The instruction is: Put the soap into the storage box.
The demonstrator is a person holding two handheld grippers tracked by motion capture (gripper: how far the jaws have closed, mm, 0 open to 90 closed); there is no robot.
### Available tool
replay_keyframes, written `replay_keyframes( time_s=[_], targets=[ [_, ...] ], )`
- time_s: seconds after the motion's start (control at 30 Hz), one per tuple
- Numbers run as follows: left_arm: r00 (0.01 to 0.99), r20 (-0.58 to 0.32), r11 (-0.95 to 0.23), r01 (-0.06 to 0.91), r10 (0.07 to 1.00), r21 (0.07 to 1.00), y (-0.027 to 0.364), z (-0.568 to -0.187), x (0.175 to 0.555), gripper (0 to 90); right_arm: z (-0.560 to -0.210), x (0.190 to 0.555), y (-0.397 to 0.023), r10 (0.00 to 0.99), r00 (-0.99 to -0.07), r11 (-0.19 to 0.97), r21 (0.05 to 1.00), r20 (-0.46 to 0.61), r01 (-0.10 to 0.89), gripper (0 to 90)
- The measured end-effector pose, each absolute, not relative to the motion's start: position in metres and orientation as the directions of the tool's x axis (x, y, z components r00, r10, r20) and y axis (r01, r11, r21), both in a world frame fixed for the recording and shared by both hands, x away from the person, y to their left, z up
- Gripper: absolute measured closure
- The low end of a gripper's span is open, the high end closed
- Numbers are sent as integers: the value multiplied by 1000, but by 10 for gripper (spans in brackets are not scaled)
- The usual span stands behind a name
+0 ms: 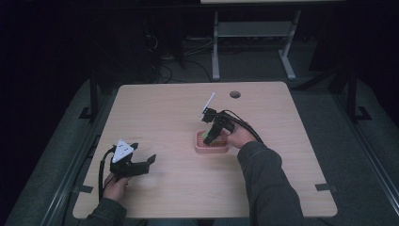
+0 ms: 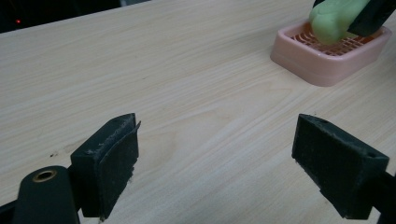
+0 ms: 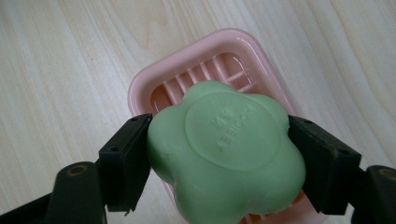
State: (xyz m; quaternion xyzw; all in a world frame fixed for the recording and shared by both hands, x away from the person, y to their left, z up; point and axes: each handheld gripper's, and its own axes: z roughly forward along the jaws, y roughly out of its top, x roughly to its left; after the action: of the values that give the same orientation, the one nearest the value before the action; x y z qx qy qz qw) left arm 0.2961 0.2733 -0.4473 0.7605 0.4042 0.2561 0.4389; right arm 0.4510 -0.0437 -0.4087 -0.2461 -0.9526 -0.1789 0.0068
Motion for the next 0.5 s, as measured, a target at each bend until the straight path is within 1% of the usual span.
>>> replay_keyframes(
  time_s=[0.5],
  targets=[
    [542,31,-282,387,840,878,272,-448,296,143,-415,451,-39,470,-879,822,325,80,469,260]
  ],
)
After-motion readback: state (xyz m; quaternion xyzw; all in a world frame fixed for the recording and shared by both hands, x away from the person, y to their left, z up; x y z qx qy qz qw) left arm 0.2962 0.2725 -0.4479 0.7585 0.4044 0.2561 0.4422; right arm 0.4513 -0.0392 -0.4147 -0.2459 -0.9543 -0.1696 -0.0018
